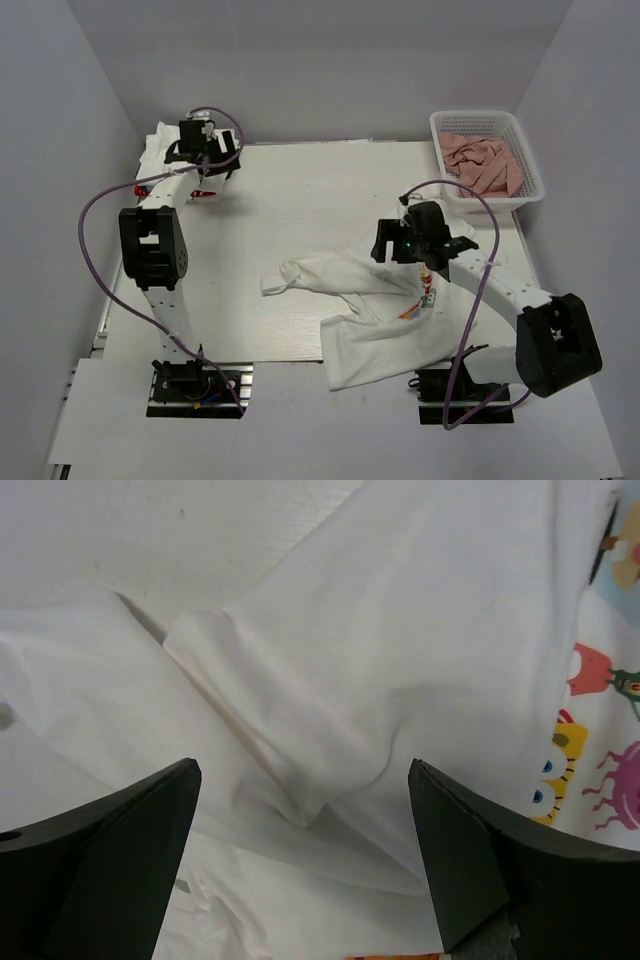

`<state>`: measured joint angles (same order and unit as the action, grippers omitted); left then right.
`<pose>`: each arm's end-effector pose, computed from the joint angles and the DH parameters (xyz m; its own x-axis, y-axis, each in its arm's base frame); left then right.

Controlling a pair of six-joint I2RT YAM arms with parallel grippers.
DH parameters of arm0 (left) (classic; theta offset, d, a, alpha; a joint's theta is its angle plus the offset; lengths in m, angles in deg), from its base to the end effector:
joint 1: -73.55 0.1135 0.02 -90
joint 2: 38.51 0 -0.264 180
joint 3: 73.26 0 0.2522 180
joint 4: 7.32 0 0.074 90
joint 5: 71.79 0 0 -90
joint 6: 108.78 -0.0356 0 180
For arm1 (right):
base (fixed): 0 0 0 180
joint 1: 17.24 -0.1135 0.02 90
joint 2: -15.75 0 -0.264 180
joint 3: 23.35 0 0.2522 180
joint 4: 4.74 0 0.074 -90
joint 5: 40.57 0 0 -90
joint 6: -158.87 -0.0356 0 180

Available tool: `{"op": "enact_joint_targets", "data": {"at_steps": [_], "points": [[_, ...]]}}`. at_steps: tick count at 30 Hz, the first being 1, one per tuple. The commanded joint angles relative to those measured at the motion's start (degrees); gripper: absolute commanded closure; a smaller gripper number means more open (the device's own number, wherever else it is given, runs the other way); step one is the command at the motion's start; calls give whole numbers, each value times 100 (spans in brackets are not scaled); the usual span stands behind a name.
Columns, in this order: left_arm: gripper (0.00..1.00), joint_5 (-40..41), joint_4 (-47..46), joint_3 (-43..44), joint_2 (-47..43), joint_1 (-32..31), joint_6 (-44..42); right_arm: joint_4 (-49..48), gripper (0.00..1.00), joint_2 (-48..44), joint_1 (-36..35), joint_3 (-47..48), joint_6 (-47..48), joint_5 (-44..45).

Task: Fold and stack the t-shirts

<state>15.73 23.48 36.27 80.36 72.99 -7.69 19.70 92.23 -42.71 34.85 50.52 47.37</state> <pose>0.4800 -0.0062 0.2331 -0.6408 -0.1859 -0.7448 -0.0820 0.9813 -0.1744 0.2507 0.1208 0.2167 -0.7241 0.0036 -0.6896 -0.2377 0.9374 0.2544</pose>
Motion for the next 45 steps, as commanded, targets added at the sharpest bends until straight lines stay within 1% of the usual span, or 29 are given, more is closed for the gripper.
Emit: {"op": "enact_joint_targets", "data": {"at_steps": [1, 2, 3, 4, 5, 6, 7, 8, 9, 11, 12, 14, 15, 18, 22, 25, 27, 28, 29, 31, 32, 33, 36, 38, 40, 41, 43, 44, 45], "points": [[1, -182, 641, 599, -1023, -76, 383, 66, 10, -529, 77, -23, -265, 415], [1, -583, 1200, 732, -1024, -128, 707, 205, 10, -643, 86, -41, -414, 635], [1, -813, 1432, 803, -1085, -207, 867, 268, 10, -687, 95, -137, -580, 750], [1, -1250, 1591, 629, -1242, -278, 1025, 320, 10, -818, 130, -164, -730, 1021], [1, -1464, 1496, 340, -1400, -496, 1331, 573, 10, -855, 191, -208, -784, 1250], [1, -1579, 1269, -533, -1610, -655, 1473, 689, 10, -898, 218, -243, -915, 1357], [1, -1702, 997, -1020, -2126, -839, 1597, 768, 10, -1038, 279, -278, -960, 1584], [1, -1703, 707, -1477, -2375, -1041, 1841, 995, 10, -1100, 323, -357, -960, 1691], [1, -1642, 304, -2178, -2595, -1478, 1922, 1024, 10, -1153, 359, -410, -1030, 1831], [1, -1406, 168, -2570, -2877, -1981, 1923, 1155, 10, -1417, 481, -682, -1057, 2166], [1, -1213, 395, -2694, -2939, -2514, 1923, 1182, 10, -1530, 560, -726, -1057, 2210], [1, -606, 676, -2695, -2844, -3018, 1861, 1287, 10, -1671, 614, -911, -1074, 2324], [1, -430, 974, -2521, -2608, -3429, 1661, 1279, 10, -1733, 718, -946, -1057, 2333], [1, 80, 1484, -2143, -1976, -4029, 1345, 1227, 10, -1769, 877, -1226, -1162, 2124], [1, 704, 1749, -1939, -1473, -4452, 1273, 946, 10, -1594, 1062, -1438, -1127, 1728], [1, 1012, 1803, -1869, -1016, -4523, 1273, 805, 10, -1199, 1132, -1430, -917, 1411], [8, 1013, 1856, -1816, -700, -4523, 1273, 594, 10, -927, 1115, -1343, -776, 1210], [15, 1013, 1804, -1816, -620, -4523, 1273, 576, 10, -873, 1124, -1316, -793, 1182], [39, 1082, 1751, -1868, -558, -4523, 1334, 480, 10, -785, 1115, -1281, -776, 1147], [66, 1022, 1698, -1938, -471, -4383, 1334, 330, 10, -541, 1080, -1167, -688, 972], [92, 1074, 1628, -1939, -418, -4313, 1508, 269, 10, -451, 1071, -1123, -644, 902], [100, 1361, 1627, -1939, -417, -4312, 1579, 86, 10, -242, 1062, -1027, -557, 718], [100, 2012, 1846, -1878, -487, -4137, 1791, -179, 10, 452, 992, -563, -416, 707], [100, 2137, 1847, -1825, -540, -4014, 1791, -233, 10, 1084, 922, -341, -346, 708], [100, 2138, 1900, -1825, -681, -3786, 1791, -320, 10, 1437, 825, 254, -205, 638], [100, 1955, 1900, -1825, -759, -3698, 1791, -373, 10, 1952, 746, 397, -152, 672], [100, 1735, 1900, -1772, -760, -3443, 1791, -330, 10, 2264, 667, 1185, 41, 690], [100, 1420, 1900, -1772, -760, -3364, 1791, -286, 10, 2779, 606, 1615, 85, 699], [100, 1226, 1743, -1772, -812, -3224, 1739, -285, 10, 2923, 562, 1803, 103, 707]]}}
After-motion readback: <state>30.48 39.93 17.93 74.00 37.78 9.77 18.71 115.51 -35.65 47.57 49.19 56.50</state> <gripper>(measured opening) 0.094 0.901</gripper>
